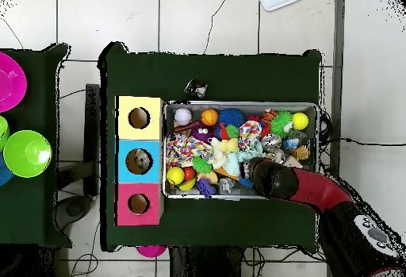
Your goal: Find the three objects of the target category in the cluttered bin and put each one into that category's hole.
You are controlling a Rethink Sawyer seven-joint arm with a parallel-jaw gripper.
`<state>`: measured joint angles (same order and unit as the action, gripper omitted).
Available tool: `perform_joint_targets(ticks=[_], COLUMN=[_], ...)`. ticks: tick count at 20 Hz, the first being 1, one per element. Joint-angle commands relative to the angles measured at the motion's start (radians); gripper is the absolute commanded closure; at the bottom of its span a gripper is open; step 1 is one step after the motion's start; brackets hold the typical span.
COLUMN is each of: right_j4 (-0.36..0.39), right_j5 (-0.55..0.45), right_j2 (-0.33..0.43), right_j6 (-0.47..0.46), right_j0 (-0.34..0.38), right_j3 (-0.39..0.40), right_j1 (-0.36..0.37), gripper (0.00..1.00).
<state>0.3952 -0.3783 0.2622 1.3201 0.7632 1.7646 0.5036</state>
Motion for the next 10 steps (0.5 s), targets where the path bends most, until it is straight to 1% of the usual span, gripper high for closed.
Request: perform_joint_targets(ticks=[1,5,10], right_j4=[0.024,0.067,0.057], right_j5=[0.013,-0.009,-0.056], right_j2=[-0.1,-0.164,-0.179], right_j6=[0.197,0.144,0.091], right_j0=[-0.089,-0.158,-0.177], right_j3=[0.06,0.014,-0.002], right_j1=[-0.02,0.039,0.105], gripper=[0.0,0.0,0.0])
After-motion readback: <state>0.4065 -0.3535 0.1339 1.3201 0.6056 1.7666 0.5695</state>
